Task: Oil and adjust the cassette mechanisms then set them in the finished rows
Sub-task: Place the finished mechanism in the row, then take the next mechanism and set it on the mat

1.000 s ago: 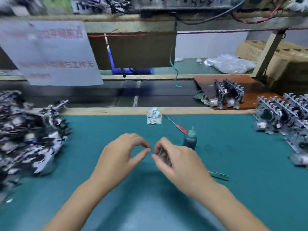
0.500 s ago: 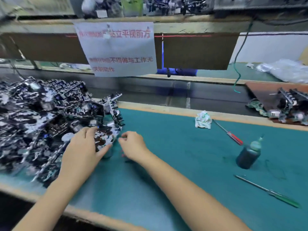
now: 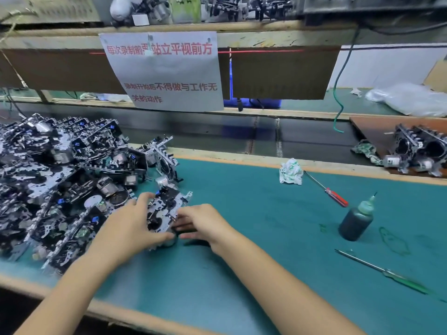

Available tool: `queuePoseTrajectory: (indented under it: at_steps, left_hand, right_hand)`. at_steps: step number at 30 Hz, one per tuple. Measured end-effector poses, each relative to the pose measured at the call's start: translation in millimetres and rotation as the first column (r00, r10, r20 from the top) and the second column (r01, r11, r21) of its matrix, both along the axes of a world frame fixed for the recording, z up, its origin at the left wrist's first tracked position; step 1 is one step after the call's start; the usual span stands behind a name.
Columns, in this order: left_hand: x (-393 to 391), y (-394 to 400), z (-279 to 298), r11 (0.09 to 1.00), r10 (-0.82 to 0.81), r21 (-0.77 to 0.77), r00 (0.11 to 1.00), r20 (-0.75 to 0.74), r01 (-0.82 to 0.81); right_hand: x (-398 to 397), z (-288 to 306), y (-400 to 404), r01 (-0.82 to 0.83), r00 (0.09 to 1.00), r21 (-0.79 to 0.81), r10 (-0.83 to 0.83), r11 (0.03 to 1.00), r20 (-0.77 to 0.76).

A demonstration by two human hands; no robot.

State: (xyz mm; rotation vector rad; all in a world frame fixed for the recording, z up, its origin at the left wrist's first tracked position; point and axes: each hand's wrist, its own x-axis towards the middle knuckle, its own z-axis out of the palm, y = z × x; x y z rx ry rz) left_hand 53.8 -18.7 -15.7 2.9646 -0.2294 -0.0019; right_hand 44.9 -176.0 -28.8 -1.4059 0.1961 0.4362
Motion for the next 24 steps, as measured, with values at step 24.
queuePoseTrajectory:
  at_steps: [24]
  left_hand:
    - [-66, -176, -20, 0.595, -0.772, -0.396, 0.635, -0.038, 0.699]
  right_hand:
    - [-185, -23, -218, 0.478, 0.862, -0.516, -0.267, 0.711, 0.431]
